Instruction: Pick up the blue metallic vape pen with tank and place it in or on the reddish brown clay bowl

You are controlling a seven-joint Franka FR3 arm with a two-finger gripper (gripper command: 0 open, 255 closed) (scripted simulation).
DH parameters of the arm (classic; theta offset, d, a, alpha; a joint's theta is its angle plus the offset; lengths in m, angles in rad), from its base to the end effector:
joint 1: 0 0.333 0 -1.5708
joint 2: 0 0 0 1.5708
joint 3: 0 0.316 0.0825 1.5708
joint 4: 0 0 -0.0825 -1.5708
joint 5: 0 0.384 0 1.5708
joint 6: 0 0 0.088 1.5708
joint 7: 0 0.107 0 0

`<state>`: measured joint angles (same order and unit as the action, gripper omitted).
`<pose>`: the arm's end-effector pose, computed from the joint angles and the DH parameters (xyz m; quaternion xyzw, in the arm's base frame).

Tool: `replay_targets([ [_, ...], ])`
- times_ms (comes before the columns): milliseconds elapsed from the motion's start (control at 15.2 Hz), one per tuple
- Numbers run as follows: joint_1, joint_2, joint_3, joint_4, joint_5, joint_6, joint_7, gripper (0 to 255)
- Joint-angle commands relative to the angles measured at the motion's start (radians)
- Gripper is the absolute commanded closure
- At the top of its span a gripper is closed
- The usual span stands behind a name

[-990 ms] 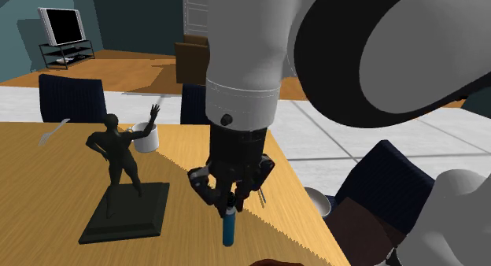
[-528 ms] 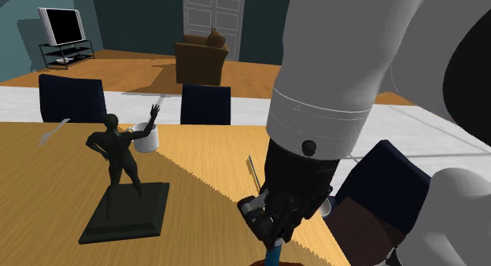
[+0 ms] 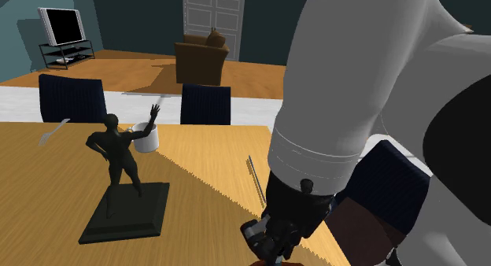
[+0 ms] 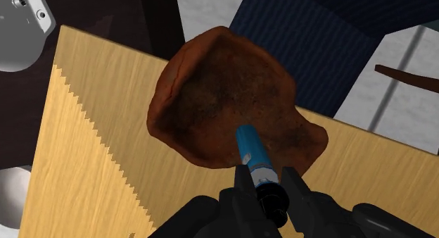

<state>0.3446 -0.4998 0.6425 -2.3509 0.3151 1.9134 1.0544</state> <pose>0.2020 0.3780 0.4756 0.9928 -0.1199 -0.0043 0.0025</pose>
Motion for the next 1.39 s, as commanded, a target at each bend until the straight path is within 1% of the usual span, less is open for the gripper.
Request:
replay_targets([
  [0,0.000,0.006,0.007,-0.023,0.003,0.029,-0.001,255],
  [594,-0.004,0.053,0.050,-0.110,0.012,0.163,0.004,255],
  [1122,-0.004,0.054,0.050,-0.110,0.012,0.163,0.004,255],
  [1188,-0.004,0.054,0.050,-0.110,0.012,0.163,0.004,0],
  [1320,-0.004,0.054,0.050,-0.110,0.012,0.163,0.004,0],
])
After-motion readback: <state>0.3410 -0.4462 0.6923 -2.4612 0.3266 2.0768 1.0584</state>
